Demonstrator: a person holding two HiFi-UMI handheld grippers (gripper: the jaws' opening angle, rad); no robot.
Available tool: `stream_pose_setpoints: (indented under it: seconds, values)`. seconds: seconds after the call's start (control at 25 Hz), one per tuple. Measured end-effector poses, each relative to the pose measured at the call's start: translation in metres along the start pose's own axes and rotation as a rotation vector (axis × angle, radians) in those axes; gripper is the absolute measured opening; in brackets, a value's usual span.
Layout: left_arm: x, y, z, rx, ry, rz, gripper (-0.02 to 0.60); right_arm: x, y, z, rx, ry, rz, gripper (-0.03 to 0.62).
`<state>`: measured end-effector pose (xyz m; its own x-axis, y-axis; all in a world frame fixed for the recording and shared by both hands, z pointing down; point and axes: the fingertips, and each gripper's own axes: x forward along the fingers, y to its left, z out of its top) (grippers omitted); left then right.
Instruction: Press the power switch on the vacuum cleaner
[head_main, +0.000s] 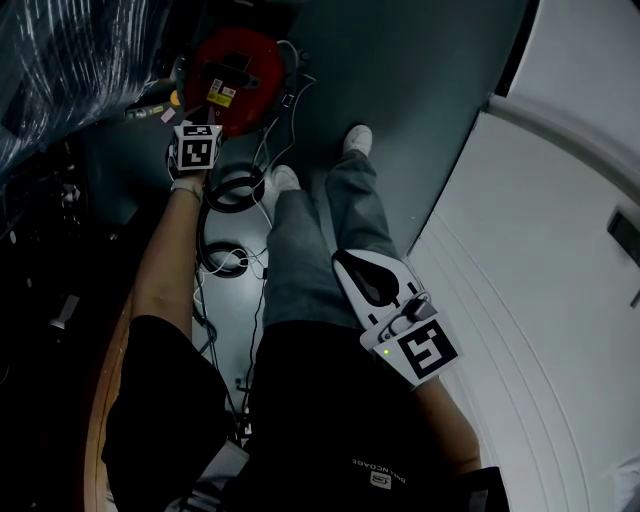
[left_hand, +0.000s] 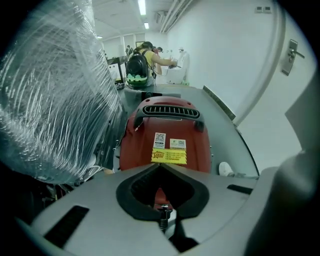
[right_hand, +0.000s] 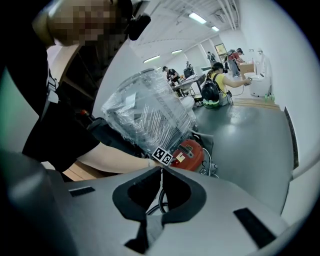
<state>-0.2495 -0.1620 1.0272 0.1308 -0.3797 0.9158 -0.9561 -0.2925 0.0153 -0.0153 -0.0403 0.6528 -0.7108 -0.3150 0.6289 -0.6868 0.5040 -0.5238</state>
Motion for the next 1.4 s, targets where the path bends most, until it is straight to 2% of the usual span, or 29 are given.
stream_pose_setpoints:
  seconds: [0.16,0.32,0.48,0.72,0.92,1.4]
  values:
    - [0.003,0.003,0.001,-0.072,0.005,-0.055,0.015,0.002,0.001,-0.001,0.018,0.003,0.001,0.034]
    - [0.001,0.001,0.000,-0.063,-0.006,-0.055,0.015,0.003,0.003,-0.003,0.015,0.011,0.007,0.034]
    - [-0.003,0.003,-0.003,-0.117,0.006,-0.068,0.015,0.003,0.003,0.001,0.006,0.010,0.010,0.034]
    - [-0.025,-0.011,-0.007,-0.063,0.009,-0.077,0.015,-0.003,0.005,0.012,-0.007,-0.001,0.009,0.034]
    - [-0.042,-0.018,-0.001,-0.084,-0.009,-0.083,0.015,-0.011,0.009,0.021,-0.022,-0.013,0.005,0.032]
    - [-0.126,-0.029,0.063,-0.030,-0.117,-0.077,0.015,-0.037,0.027,0.058,-0.071,-0.071,0.025,0.032]
